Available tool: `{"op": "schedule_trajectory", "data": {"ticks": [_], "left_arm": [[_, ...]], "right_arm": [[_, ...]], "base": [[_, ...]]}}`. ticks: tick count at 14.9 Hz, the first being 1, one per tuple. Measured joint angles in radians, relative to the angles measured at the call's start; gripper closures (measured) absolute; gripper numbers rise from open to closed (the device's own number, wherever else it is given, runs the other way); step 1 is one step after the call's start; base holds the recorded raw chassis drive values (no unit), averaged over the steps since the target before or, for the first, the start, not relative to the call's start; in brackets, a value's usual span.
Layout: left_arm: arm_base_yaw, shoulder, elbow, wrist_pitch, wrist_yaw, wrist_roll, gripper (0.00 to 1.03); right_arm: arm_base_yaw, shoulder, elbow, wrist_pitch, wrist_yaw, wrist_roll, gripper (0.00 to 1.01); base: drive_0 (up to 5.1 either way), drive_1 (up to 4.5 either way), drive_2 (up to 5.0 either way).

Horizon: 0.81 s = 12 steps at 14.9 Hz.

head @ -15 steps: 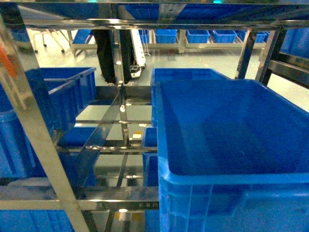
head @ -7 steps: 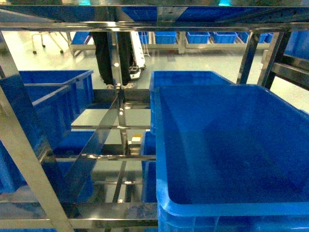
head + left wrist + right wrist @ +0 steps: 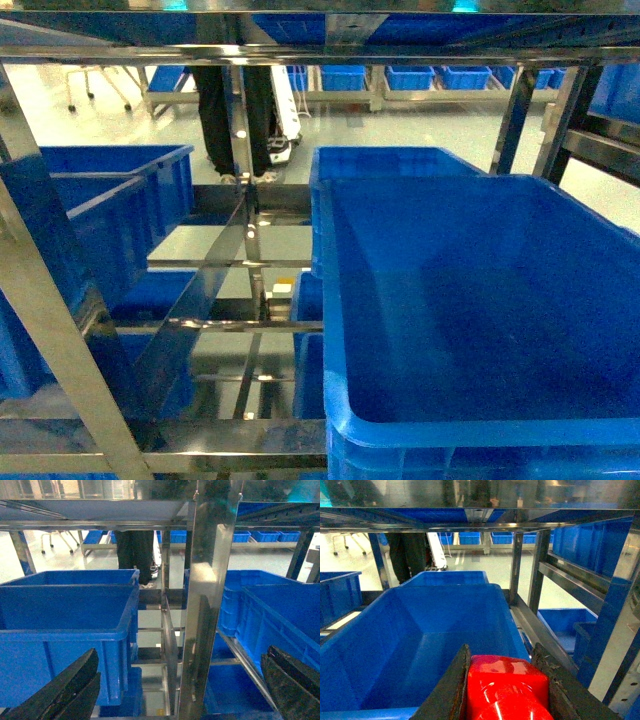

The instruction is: Pick red block from blue box to shelf

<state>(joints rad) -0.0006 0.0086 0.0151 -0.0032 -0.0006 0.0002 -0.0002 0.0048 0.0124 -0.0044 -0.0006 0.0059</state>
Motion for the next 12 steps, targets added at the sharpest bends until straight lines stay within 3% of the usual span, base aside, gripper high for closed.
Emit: {"op": "schedule_trajectory", "data": {"ticks": [12], "left_arm": [[0.0, 0.0, 0.0, 0.0, 0.0, 0.0, 0.05]], "right_arm": [[0.0, 0.0, 0.0, 0.0, 0.0, 0.0, 0.72]], "base": [[0.0, 0.0, 0.0]]}}
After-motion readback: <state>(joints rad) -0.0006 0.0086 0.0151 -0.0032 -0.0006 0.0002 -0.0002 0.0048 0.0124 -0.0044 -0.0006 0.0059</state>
